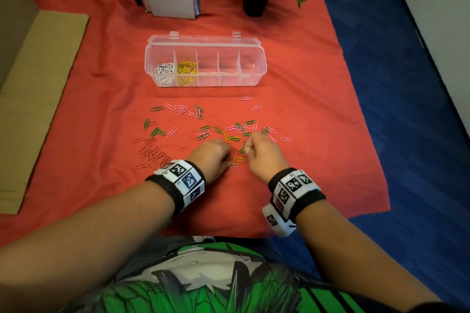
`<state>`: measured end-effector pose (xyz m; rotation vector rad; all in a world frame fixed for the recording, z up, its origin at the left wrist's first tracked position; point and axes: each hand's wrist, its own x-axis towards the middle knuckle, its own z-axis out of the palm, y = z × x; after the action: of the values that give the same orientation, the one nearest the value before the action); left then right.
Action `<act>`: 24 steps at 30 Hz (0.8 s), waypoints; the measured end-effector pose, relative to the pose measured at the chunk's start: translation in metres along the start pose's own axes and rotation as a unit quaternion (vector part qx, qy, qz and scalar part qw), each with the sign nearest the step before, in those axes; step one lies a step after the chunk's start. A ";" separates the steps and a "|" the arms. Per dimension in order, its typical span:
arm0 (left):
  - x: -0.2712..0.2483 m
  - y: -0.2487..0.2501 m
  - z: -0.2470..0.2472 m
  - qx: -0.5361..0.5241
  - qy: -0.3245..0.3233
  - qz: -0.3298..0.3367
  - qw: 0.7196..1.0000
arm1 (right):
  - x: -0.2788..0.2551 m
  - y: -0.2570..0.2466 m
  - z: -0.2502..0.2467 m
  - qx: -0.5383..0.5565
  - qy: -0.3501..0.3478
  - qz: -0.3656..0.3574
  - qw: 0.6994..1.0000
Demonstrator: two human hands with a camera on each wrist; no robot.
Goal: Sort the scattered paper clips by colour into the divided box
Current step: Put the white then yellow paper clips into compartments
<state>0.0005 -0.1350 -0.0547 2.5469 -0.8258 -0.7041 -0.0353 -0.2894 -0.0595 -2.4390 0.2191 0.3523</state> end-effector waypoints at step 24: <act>0.023 -0.020 -0.019 -0.081 0.095 -0.093 0.988 | 0.007 -0.006 -0.001 0.243 -0.053 0.126 0.960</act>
<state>0.0360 -0.1309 -0.0567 2.5145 -0.4537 -0.5471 -0.0275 -0.2863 -0.0573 -1.9042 0.5087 0.4754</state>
